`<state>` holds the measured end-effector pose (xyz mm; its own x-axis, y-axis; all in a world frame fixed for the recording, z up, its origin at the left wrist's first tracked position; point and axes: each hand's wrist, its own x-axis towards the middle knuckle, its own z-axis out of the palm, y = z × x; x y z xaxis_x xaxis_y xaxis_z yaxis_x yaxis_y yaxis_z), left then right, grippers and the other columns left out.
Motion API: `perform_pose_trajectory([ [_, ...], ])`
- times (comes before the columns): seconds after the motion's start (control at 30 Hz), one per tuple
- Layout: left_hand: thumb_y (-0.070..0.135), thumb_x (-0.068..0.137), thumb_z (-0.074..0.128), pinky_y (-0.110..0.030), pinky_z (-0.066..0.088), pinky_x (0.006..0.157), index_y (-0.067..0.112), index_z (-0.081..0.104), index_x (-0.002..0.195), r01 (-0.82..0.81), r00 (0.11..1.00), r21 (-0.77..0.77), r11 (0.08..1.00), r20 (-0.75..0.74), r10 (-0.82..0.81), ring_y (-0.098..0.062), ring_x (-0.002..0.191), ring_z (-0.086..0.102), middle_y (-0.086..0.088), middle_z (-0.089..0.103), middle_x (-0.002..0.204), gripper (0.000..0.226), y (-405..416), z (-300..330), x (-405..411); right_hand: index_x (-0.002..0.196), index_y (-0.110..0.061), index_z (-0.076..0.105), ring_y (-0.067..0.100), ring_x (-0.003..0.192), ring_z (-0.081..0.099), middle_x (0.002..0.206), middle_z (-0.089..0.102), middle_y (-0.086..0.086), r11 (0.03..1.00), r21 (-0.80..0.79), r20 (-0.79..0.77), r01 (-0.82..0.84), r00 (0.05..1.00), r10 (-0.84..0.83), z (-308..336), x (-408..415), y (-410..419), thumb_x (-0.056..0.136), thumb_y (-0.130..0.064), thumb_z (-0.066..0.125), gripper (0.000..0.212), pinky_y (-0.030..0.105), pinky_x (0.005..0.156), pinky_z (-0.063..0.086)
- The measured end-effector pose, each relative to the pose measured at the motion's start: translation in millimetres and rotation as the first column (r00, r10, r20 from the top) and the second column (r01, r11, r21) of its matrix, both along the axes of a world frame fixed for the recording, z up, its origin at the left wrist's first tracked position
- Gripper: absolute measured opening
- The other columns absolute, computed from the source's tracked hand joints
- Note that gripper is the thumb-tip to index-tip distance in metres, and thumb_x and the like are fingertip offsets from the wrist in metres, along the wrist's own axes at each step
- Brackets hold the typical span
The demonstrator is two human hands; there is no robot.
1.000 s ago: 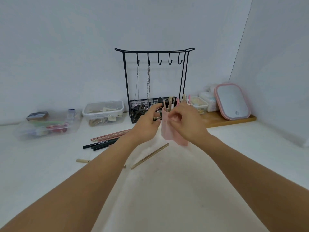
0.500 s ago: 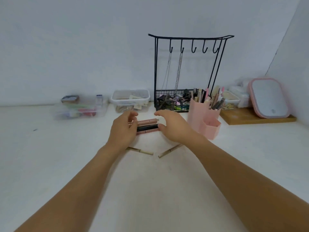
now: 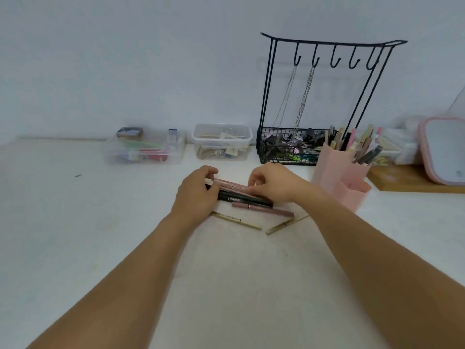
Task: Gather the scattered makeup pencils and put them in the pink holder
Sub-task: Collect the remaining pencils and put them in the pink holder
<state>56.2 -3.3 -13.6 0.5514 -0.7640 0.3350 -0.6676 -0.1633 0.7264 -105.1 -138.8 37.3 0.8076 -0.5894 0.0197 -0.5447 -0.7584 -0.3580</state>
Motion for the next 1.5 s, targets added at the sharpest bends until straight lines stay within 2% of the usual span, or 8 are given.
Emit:
perform_pose_trajectory([
  [0.33,0.027,0.1,0.054,-0.043,0.046,0.098,0.018,0.061,0.128,0.052,0.959,0.12,0.991,0.27,-0.083,-0.025,0.113,0.058,-0.002,0.063,0.126,0.03,-6,0,-13,0.087,-0.007,0.077,0.013,0.07,0.062,0.084,0.076,0.008,0.97,0.234,-0.017,0.061,0.998,-0.059,4,-8,-11,0.08,-0.028,0.083,0.023,0.029,0.068,0.052],
  [0.6,0.03,0.101,0.054,-0.043,0.045,0.1,0.017,0.061,0.129,0.028,0.964,0.099,0.995,0.261,-0.053,-0.026,0.116,0.056,-0.004,0.062,0.127,0.032,-11,0,-12,0.079,-0.004,0.075,0.004,0.046,0.047,0.064,0.063,0.0,0.955,0.288,0.184,0.067,0.975,-0.124,0,-12,-15,0.083,-0.028,0.08,0.024,0.014,0.047,0.039],
  [0.77,0.045,0.101,0.055,-0.024,0.043,0.094,0.021,0.057,0.134,-0.096,0.991,-0.185,0.978,-0.111,0.077,-0.01,0.113,0.057,0.007,0.064,0.119,0.042,-10,17,-19,0.086,-0.008,0.076,0.008,0.048,0.036,0.057,0.046,-0.001,0.913,0.409,0.334,-0.011,0.932,-0.139,17,-14,-7,0.092,-0.031,0.07,0.024,0.018,0.051,0.035],
  [0.9,0.046,0.099,0.059,-0.025,0.049,0.097,0.021,0.067,0.122,-0.045,0.854,-0.348,0.936,-0.499,-0.145,-0.008,0.113,0.064,0.006,0.071,0.116,0.035,-9,30,-27,0.091,-0.002,0.072,0.015,0.06,0.048,0.064,0.058,0.002,0.827,0.533,0.409,-0.18,0.91,-0.066,27,-9,8,0.095,-0.025,0.067,0.024,0.025,0.061,0.043],
  [1.0,0.034,0.104,0.054,-0.033,0.058,0.085,0.015,0.075,0.1,0.083,0.751,-0.415,0.906,-0.572,-0.331,-0.022,0.097,0.074,-0.011,0.077,0.101,0.029,-8,35,-37,0.092,0.001,0.071,0.015,0.064,0.052,0.069,0.062,0.003,0.772,0.577,0.428,-0.267,0.904,-0.007,31,-2,19,0.096,-0.019,0.065,0.021,0.022,0.059,0.045],
  [1.17,0.031,0.108,0.045,-0.04,0.058,0.066,0.01,0.073,0.107,0.087,0.729,-0.352,0.932,-0.615,-0.301,-0.025,0.068,0.071,-0.014,0.074,0.082,0.035,-9,31,-47,0.095,0.01,0.071,0.02,0.066,0.059,0.071,0.068,0.01,0.82,0.51,0.425,-0.259,0.905,0.022,26,5,29,0.093,-0.009,0.067,0.019,0.021,0.058,0.049],
  [1.33,0.027,0.111,0.038,-0.031,0.057,0.059,0.009,0.066,0.096,0.004,0.694,-0.39,0.921,-0.662,-0.283,-0.019,0.07,0.073,-0.003,0.075,0.078,0.036,-9,31,-44,0.084,-0.007,0.075,0.008,0.056,0.064,0.065,0.072,-0.001,0.957,0.266,0.011,-0.114,0.993,0.116,43,-6,30,0.08,-0.028,0.082,0.022,0.021,0.054,0.05],
  [1.5,0.023,0.109,0.042,-0.022,0.03,0.039,0.013,0.059,0.084,-0.069,0.701,-0.322,0.944,-0.69,-0.183,-0.01,0.039,0.031,0.007,0.036,0.05,0.032,-11,32,-39,0.09,-0.012,0.078,0.012,0.067,0.064,0.088,0.078,0.003,0.987,0.164,-0.6,0.0,0.794,0.1,58,-19,37,0.07,-0.047,0.085,0.041,0.022,0.056,0.048],
])
